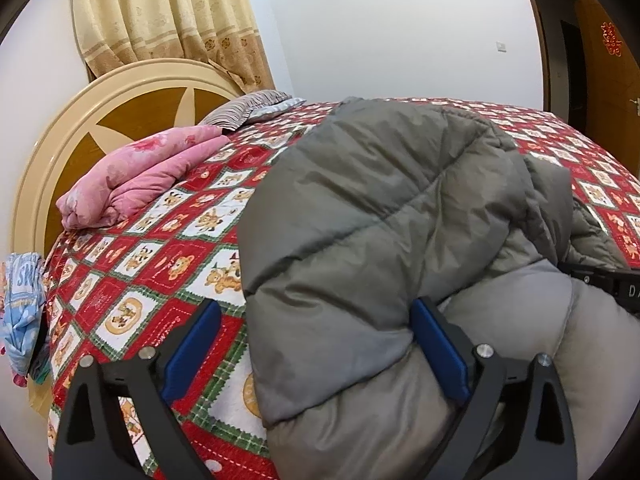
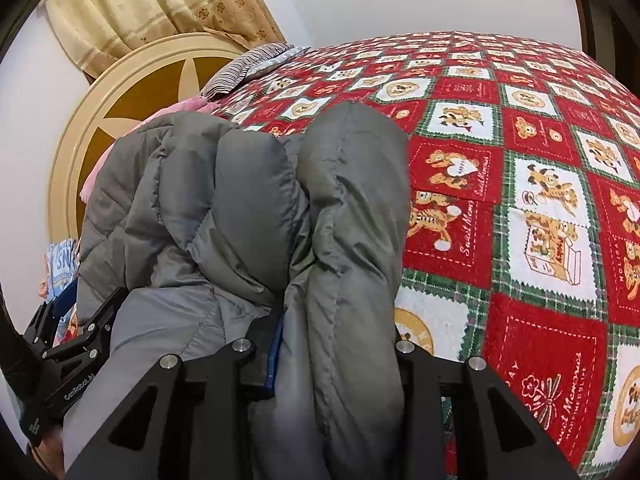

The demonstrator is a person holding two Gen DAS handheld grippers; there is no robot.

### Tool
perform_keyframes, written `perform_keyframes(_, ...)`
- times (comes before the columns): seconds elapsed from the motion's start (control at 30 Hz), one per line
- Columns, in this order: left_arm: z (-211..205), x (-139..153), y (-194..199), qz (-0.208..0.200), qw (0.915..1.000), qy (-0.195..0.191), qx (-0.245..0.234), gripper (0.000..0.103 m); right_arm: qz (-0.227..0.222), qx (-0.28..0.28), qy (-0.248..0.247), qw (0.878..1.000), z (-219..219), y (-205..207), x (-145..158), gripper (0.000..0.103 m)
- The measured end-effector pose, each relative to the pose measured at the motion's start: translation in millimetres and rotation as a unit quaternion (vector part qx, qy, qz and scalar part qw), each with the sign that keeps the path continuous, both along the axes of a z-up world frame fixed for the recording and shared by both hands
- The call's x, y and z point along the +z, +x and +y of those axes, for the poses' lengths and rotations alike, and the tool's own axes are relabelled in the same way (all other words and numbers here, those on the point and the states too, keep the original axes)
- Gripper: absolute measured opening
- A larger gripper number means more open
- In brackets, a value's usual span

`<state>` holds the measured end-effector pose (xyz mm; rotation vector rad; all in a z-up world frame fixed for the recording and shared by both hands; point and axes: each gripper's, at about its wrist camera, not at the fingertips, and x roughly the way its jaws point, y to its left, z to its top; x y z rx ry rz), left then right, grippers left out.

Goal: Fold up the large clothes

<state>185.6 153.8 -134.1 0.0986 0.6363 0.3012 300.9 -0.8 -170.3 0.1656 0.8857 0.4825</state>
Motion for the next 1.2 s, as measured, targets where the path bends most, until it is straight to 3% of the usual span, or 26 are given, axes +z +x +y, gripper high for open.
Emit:
perform_keyframes(0.43, 4.3, -3.0, 0.1, 0.0, 0.9997, -0.009, 0.022, 0.103, 0.008, -0.004, -0.03, 0.999, 7.0, 2.4, 0.6, 0.04)
perform_keyframes(0.63, 4.1, 6.9, -7.3, 0.002, 0.9997, 0.002, 0.024, 0.103, -0.01, -0.007, -0.033, 0.999, 7.1, -6.0, 12.5, 0.04)
perform_keyframes(0.77, 0.2, 27.7, -25.0, -0.012, 0.9997, 0.011, 0.018, 0.103, -0.015, -0.013, -0.017, 1.0, -0.1, -15.7, 29.0, 0.04)
perform_keyframes(0.9, -2.9, 62.4, -57.4, -0.046, 0.9986, 0.023, 0.012, 0.103, -0.053, -0.024, -0.007, 0.998, -12.9, -43.5, 65.6, 0.041)
perform_keyframes(0.97, -0.6, 78.9, -75.0, -0.065, 0.9978, 0.011, 0.011, 0.103, -0.071, -0.029, 0.001, 0.997, -20.1, -61.1, 82.4, 0.047)
perform_keyframes(1.2, -0.9, 116.7, -126.8, -0.117, 0.993, -0.016, 0.004, 0.103, -0.132, -0.02, -0.003, 0.991, -24.2, -126.6, 127.3, 0.049)
